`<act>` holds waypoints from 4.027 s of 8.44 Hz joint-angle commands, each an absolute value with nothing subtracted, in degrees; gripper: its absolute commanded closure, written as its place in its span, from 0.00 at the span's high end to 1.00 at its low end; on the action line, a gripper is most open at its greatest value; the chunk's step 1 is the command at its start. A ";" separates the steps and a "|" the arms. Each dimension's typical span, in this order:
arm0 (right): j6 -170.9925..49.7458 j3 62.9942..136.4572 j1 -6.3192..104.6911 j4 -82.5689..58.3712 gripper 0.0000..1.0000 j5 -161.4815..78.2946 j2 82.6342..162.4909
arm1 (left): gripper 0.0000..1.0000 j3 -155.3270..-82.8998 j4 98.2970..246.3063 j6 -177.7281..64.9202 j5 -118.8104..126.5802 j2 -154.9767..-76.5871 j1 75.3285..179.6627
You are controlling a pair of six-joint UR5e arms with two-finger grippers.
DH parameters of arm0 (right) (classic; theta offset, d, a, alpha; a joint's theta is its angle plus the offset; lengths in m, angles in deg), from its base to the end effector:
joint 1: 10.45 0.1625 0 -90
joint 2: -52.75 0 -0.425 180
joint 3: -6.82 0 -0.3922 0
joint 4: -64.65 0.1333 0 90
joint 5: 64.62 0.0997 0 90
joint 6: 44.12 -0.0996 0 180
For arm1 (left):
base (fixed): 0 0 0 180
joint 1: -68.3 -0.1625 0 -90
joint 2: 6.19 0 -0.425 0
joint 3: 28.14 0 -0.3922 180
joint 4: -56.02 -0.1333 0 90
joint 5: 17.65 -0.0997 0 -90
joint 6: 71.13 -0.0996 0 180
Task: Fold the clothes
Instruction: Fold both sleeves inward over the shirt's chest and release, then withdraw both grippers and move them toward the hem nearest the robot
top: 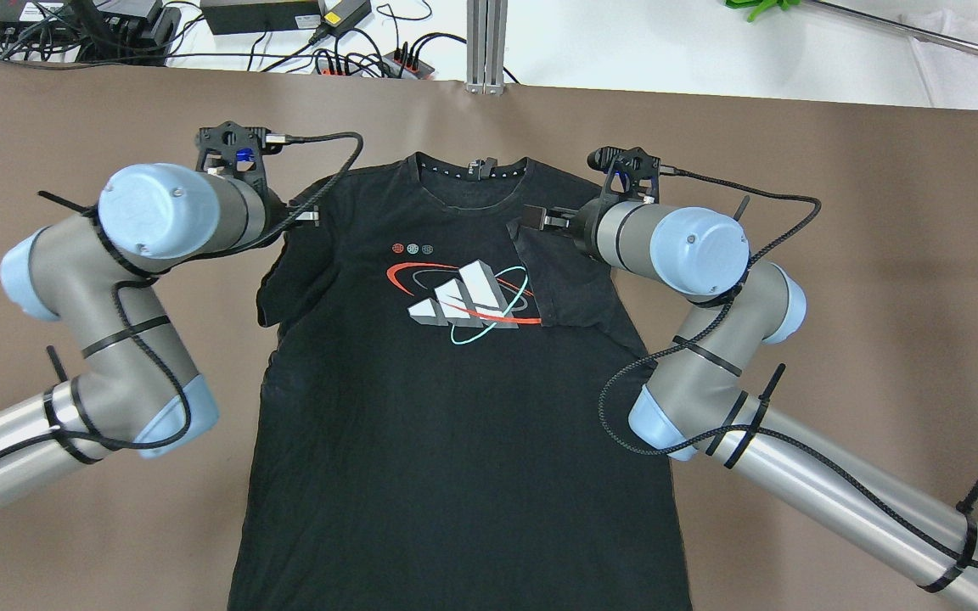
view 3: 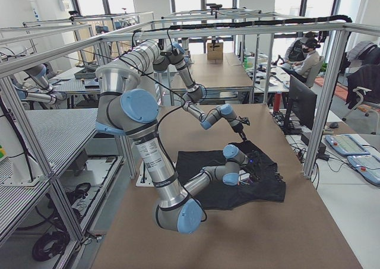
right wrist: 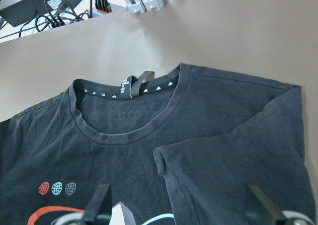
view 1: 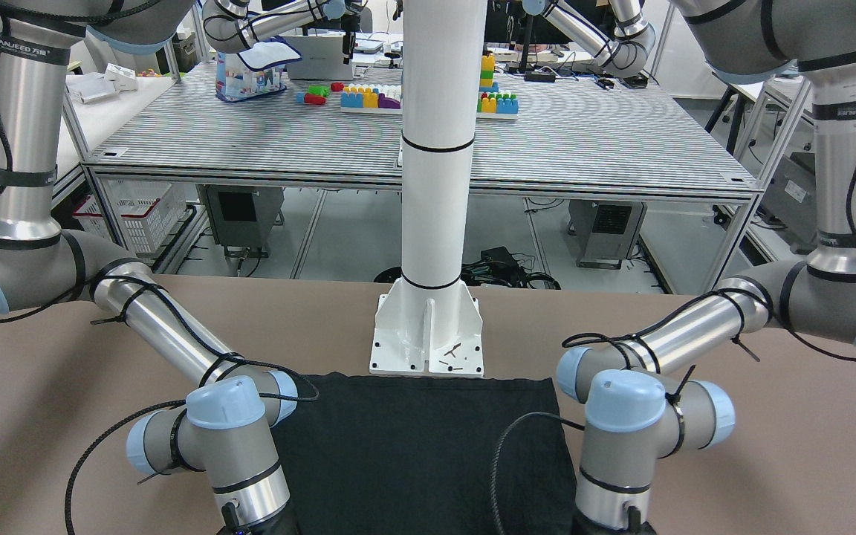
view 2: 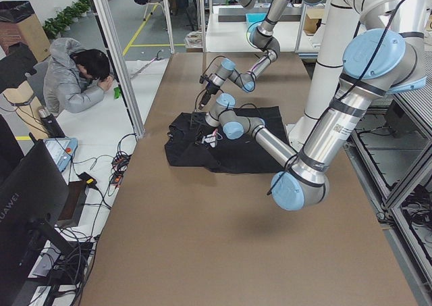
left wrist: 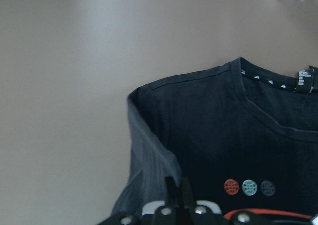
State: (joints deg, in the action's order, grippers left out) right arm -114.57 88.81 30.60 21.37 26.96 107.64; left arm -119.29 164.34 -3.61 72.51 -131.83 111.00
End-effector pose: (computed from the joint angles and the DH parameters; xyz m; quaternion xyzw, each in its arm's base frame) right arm -0.4550 -0.5693 0.2635 0.2935 -0.5240 0.1410 0.7870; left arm 0.4246 -0.5728 0.2482 0.2481 0.3904 -0.1550 0.8729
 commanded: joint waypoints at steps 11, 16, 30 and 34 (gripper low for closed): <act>-114.00 89.70 30.60 20.97 0.94 26.61 109.62 | 1.00 -95.37 170.37 -0.99 67.87 -149.19 110.75; -114.52 91.45 30.69 19.83 0.94 35.63 110.84 | 1.00 -125.71 169.67 1.27 77.69 -127.27 111.89; -131.49 116.68 14.01 30.02 0.94 54.74 147.94 | 1.00 -150.93 170.90 20.54 74.11 -101.99 103.54; -132.53 116.59 8.20 29.76 0.94 53.43 149.34 | 1.00 -150.75 170.90 20.27 73.93 -100.67 103.54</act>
State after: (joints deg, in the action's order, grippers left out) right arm -131.53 116.66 11.28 29.90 54.67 148.64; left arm -150.73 170.90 20.39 74.05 -101.34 103.50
